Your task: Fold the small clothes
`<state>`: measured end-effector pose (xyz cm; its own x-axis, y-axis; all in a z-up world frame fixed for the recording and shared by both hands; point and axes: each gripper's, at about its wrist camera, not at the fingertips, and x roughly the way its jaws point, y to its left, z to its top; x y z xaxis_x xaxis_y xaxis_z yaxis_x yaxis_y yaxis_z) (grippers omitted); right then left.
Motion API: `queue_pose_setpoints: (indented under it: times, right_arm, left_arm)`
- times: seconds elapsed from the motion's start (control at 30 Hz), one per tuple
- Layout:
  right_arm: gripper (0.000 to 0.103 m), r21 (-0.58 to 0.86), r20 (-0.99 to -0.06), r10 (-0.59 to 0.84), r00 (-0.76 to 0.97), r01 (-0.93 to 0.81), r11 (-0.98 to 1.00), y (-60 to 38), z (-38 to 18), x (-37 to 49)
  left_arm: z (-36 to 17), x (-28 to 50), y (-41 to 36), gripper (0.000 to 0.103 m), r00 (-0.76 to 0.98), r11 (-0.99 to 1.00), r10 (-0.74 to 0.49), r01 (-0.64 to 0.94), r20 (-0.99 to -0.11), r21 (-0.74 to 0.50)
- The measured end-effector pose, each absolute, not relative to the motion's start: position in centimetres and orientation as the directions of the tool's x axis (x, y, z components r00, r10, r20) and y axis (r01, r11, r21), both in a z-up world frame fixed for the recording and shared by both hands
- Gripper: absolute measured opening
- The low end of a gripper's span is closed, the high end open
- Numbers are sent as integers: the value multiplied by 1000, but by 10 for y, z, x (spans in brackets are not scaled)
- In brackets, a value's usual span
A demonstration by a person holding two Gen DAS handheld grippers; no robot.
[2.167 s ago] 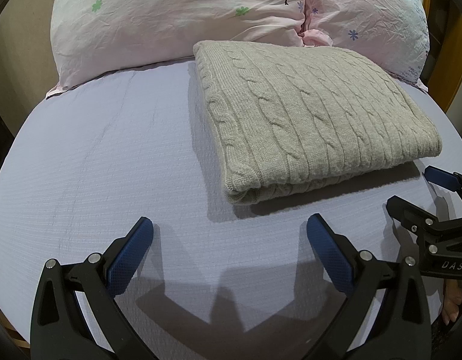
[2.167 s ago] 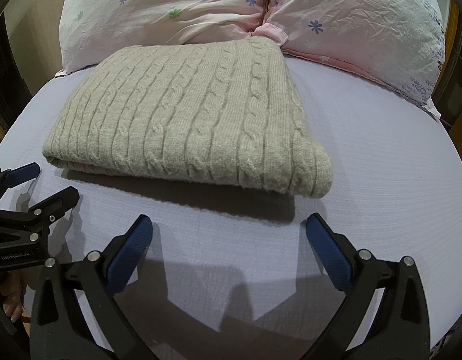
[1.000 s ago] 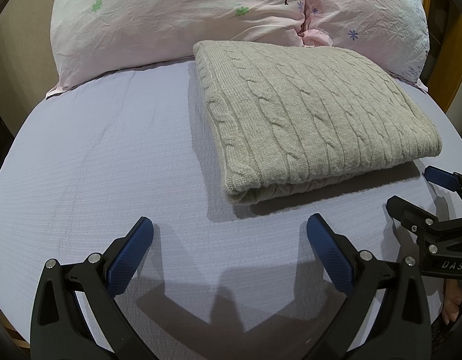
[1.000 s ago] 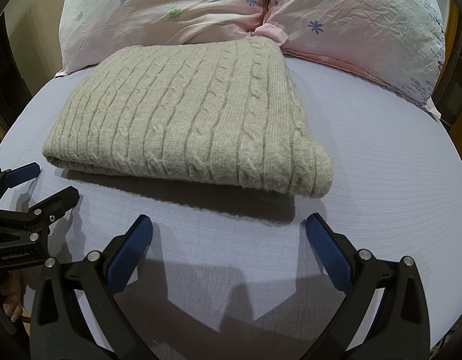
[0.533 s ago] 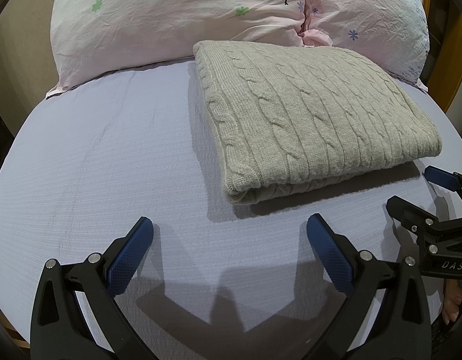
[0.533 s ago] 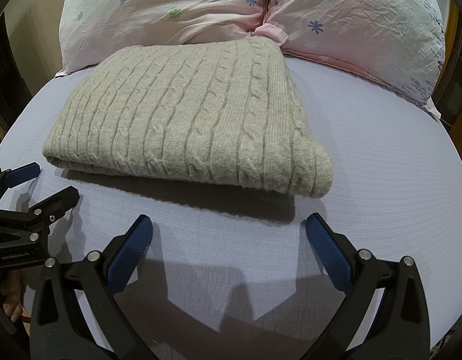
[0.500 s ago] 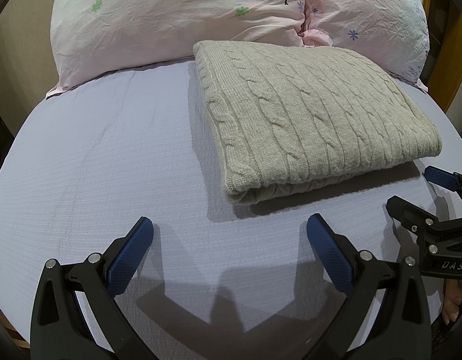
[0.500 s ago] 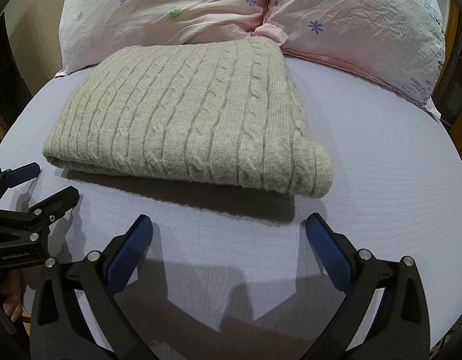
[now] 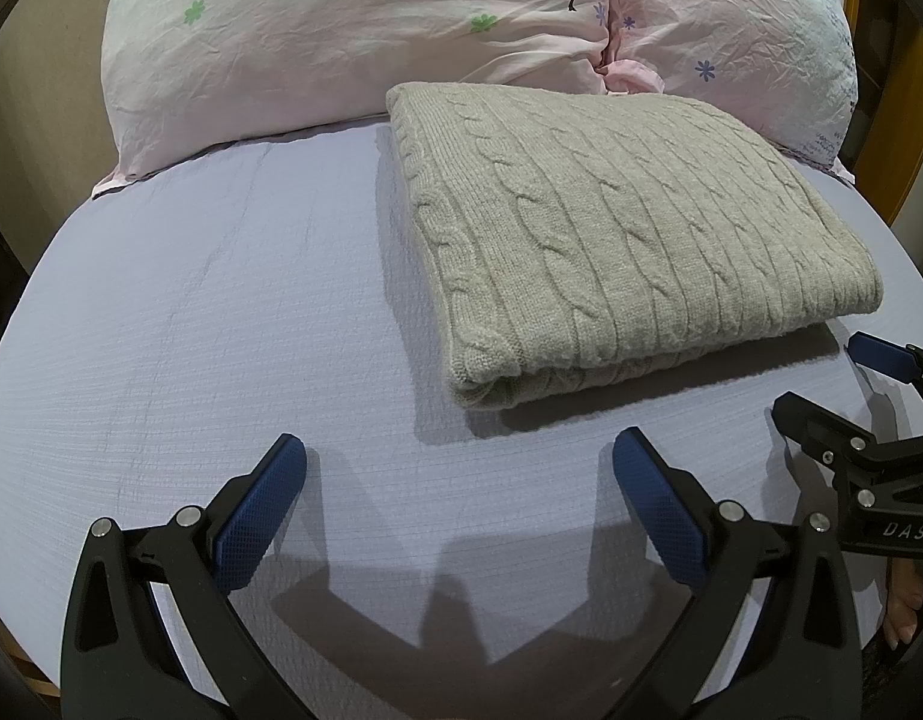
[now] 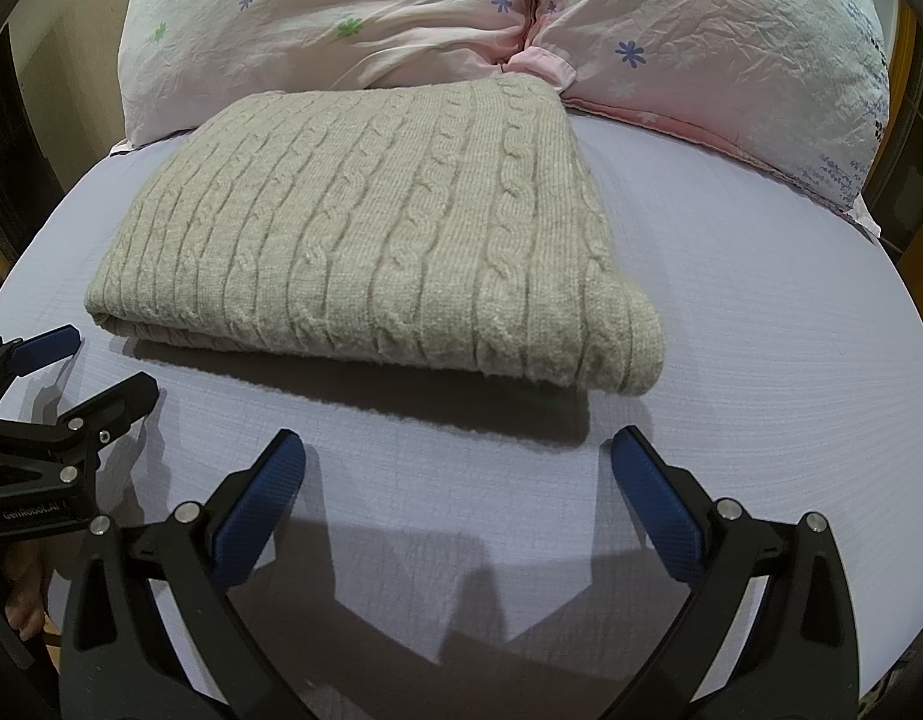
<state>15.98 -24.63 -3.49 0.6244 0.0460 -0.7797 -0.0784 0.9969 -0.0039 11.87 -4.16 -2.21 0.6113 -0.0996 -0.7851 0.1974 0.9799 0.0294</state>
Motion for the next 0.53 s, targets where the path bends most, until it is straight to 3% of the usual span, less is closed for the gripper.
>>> queue_pose_setpoints:
  times: [0.53]
  right_arm:
    - [101, -4, -780, 46, 624, -78, 997, -246, -35, 160]
  left_arm:
    - [-21, 119, -43, 102, 612, 980, -98, 197, -785, 31]
